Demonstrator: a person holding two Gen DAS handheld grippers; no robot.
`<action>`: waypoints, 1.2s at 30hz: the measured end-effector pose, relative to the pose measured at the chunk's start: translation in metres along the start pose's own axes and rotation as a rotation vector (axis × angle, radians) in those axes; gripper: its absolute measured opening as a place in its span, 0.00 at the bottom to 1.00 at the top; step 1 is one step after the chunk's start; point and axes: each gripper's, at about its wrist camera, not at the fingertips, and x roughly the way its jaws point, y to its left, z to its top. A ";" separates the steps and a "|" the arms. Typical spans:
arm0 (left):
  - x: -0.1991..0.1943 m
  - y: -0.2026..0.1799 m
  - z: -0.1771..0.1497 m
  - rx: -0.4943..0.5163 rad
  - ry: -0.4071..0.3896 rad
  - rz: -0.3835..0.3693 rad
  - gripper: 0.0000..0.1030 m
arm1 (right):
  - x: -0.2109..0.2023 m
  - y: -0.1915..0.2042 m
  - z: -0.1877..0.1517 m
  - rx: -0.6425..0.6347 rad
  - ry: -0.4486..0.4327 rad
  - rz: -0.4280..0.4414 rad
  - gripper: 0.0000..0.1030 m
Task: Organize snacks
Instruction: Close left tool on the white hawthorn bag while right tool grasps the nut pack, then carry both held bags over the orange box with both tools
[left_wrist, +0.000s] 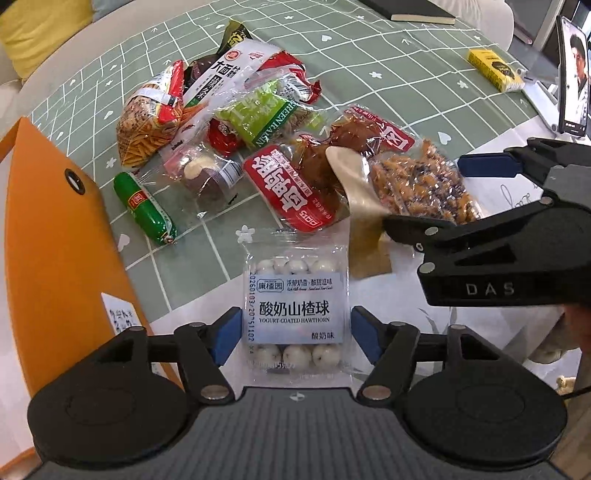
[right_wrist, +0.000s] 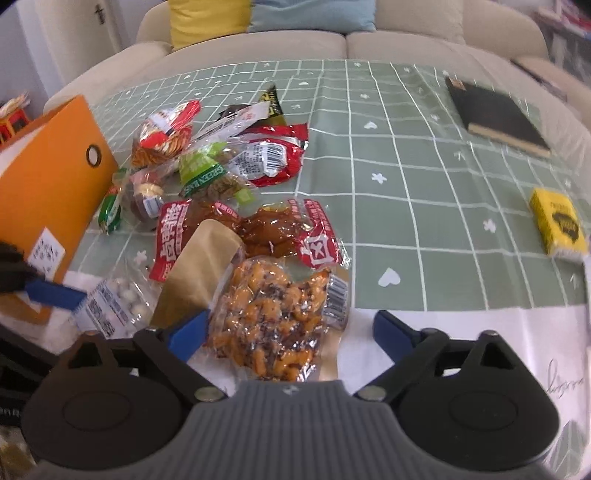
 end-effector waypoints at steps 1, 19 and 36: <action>0.001 0.000 0.001 -0.002 -0.001 -0.003 0.80 | -0.002 0.001 0.000 -0.006 -0.008 0.005 0.76; -0.008 0.000 -0.004 -0.040 -0.082 -0.036 0.63 | -0.022 -0.017 0.000 0.154 -0.019 0.051 0.43; -0.076 0.015 -0.005 -0.145 -0.275 -0.026 0.63 | -0.071 0.000 0.017 0.110 -0.130 0.056 0.22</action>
